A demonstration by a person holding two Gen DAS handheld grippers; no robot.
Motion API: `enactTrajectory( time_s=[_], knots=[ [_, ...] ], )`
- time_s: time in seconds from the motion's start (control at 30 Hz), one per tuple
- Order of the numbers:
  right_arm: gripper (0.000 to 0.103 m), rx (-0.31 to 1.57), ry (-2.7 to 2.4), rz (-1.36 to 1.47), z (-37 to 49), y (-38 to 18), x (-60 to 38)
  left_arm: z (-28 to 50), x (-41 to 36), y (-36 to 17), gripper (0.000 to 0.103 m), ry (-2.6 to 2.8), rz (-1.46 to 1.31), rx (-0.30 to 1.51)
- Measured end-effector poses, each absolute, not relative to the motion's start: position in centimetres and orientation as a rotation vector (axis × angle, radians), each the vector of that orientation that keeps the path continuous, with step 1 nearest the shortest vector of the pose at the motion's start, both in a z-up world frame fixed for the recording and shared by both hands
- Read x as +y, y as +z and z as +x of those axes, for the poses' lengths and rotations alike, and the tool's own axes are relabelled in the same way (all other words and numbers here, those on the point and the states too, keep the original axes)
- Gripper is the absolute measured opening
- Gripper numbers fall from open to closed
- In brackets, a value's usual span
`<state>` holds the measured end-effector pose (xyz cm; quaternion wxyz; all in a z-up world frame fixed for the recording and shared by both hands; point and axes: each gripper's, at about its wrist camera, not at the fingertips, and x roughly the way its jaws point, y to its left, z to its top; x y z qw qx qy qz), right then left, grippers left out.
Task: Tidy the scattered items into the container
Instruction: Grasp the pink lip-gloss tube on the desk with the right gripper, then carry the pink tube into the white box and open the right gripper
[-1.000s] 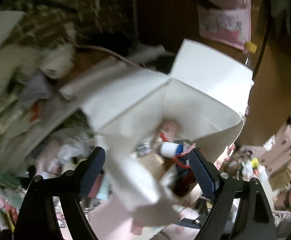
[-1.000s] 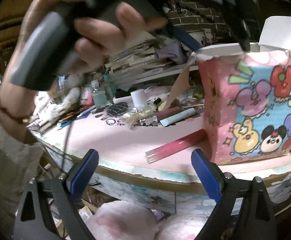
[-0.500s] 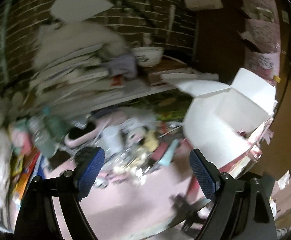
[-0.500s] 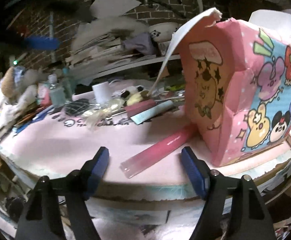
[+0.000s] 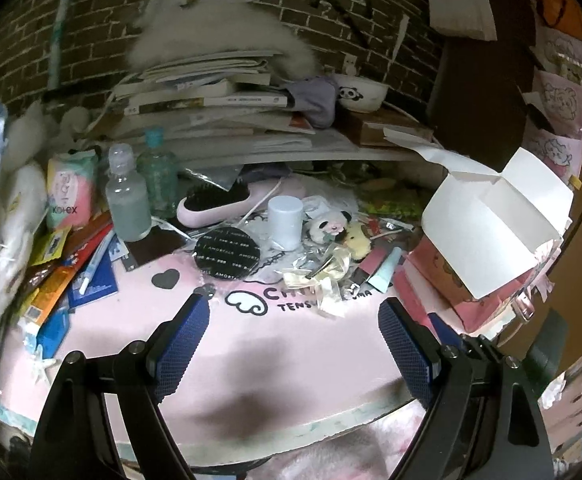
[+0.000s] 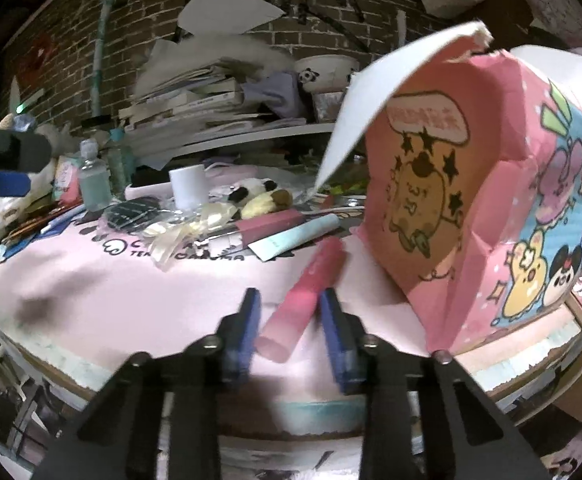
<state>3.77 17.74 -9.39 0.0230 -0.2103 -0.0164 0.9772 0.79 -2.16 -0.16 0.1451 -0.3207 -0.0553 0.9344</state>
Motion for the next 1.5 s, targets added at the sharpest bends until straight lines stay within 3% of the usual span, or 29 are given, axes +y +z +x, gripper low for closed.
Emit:
enactTrajectory(
  time_s=[0.3,0.4,0.5,0.63,0.73,0.9,1.5],
  knots=[
    [0.014,-0.063,3.035,-0.632,4.7,-9.5,17.9,0.6,-1.8,-0.5,0.085,2.683,-0.931,-0.153],
    [0.021,-0.078,3.025,-0.592,4.7,-9.8,17.9,0.5,-1.7,-0.7,0.085,2.681,-0.942,-0.155],
    [0.035,-0.047,3.028,-0.564,4.3,-10.0,18.4,0.5,-1.5,-0.8,0.085,2.681,-0.947,-0.151],
    [0.036,-0.015,3.076,-0.53,3.7,-10.2,19.1,0.3,-1.4,-1.0,0.085,2.685,-0.958,-0.143],
    [0.034,-0.025,3.099,-0.483,3.6,-10.6,19.0,0.2,-1.4,-1.1,0.085,2.683,-0.965,-0.146],
    [0.014,-0.047,3.131,-0.47,3.0,-10.7,18.6,0.0,-1.4,-1.2,0.085,2.69,-0.977,-0.134],
    [0.014,-0.178,3.243,-0.394,3.9,-8.0,16.1,0.3,-2.3,-1.3,0.085,2.692,-0.982,-0.161]
  ],
)
